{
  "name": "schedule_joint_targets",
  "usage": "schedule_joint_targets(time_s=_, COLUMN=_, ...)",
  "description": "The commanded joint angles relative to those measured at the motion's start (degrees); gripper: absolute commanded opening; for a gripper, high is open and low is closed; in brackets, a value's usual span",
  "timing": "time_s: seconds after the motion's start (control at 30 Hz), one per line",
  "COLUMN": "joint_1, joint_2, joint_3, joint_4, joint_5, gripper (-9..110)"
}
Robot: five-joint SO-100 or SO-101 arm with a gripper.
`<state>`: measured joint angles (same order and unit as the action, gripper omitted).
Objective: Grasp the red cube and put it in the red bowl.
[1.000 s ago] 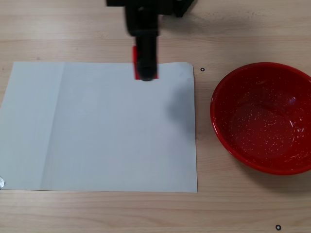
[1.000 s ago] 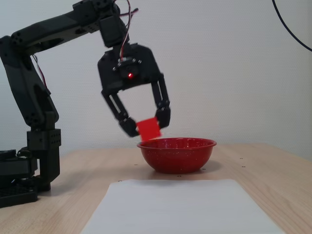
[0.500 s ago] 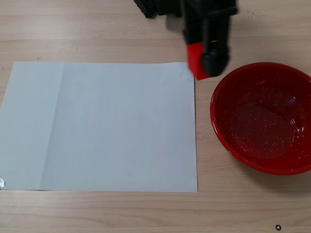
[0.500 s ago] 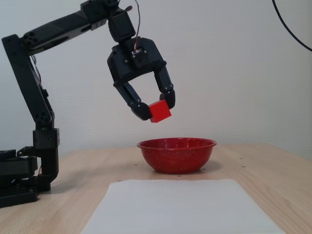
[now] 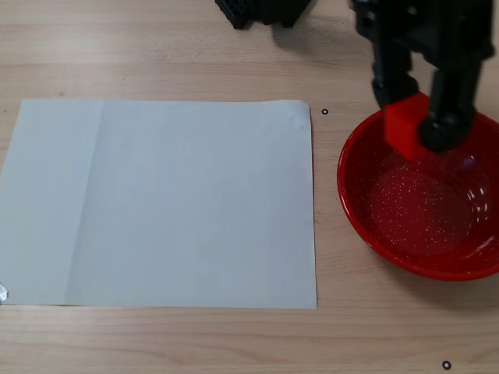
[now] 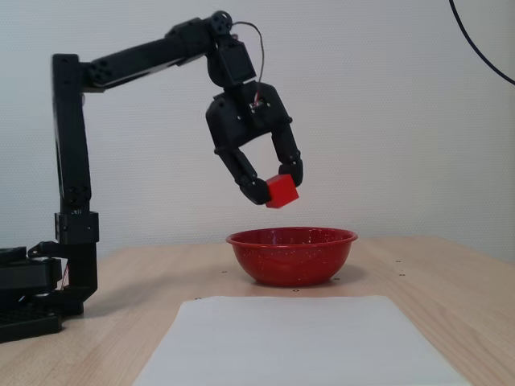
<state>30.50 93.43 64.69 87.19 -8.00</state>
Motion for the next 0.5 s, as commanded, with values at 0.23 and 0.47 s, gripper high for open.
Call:
schedule_joint_targets(time_s=0.23, joint_1=3.7, joint_2=-9.6, joint_3=-14.5, joint_4=-2.8, joint_5=-0.4, gripper=0)
schedule_joint_targets(time_s=0.47, joint_1=4.1, joint_2=-17.0, joint_3=-19.5, joint_4=-3.3, joint_5=0.1, gripper=0)
